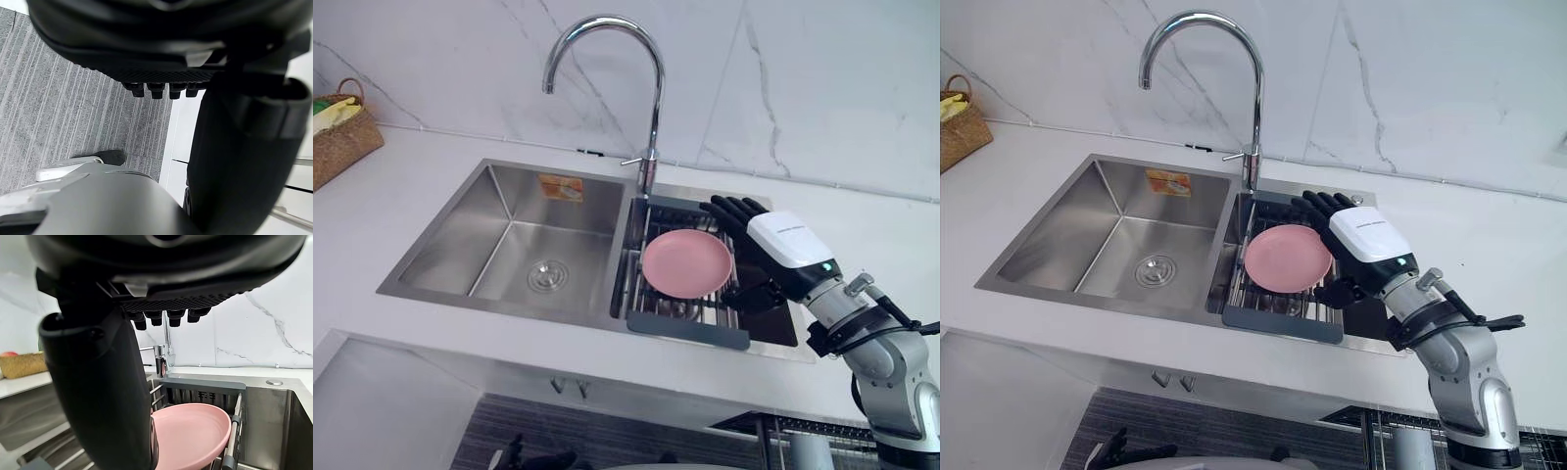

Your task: Walk over to the sink, pick up the cup, carry it to the dishwasher, place the cup inside the dishwasher, then close the dishwasher door

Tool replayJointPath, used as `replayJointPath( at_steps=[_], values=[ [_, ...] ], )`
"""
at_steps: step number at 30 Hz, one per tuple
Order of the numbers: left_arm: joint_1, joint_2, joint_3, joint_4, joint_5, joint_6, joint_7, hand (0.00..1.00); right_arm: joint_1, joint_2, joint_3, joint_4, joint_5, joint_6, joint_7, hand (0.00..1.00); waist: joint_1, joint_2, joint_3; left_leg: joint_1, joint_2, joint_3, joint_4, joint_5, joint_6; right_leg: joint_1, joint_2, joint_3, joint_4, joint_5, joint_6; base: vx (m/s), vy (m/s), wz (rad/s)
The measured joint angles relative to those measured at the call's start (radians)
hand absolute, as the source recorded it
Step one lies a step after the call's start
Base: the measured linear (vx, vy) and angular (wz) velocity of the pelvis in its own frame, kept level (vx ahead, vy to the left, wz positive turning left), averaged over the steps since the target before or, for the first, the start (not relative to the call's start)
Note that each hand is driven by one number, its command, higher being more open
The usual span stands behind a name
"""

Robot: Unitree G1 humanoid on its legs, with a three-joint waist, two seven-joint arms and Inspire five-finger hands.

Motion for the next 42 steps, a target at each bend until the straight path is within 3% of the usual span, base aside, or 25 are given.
replayJointPath(
  at_steps=[21, 33, 42],
  values=[
    [-0.001, 0.011, -0.036, -0.007, 0.011, 0.008, -0.007, 1.00, 0.025, -0.019, 0.085, 0.118, -0.189, 0.032, -0.006, 1.00, 0.000, -0.001, -0.015, -0.011, -0.009, -0.032, -0.006, 0.013, 0.001, -0.003, -0.007, -0.033, 0.000, -0.003, 0.005, -0.02, -0.004, 0.04],
    [-0.001, 0.011, -0.047, -0.011, 0.017, 0.022, -0.008, 1.00, 0.032, -0.019, 0.105, 0.158, -0.307, 0.037, -0.120, 1.00, 0.000, 0.009, -0.025, -0.012, -0.010, -0.036, -0.005, 0.014, 0.001, -0.001, -0.008, -0.039, 0.000, -0.005, 0.007, 0.00, 0.000, 0.01],
    [-0.001, 0.014, -0.060, -0.012, 0.017, 0.027, -0.010, 1.00, 0.041, -0.019, 0.126, 0.180, -0.308, 0.037, -0.149, 1.00, 0.001, 0.013, -0.029, -0.013, -0.011, -0.041, -0.002, 0.014, 0.001, 0.001, -0.008, -0.043, 0.000, -0.005, 0.007, -0.02, -0.002, 0.01]
  ],
)
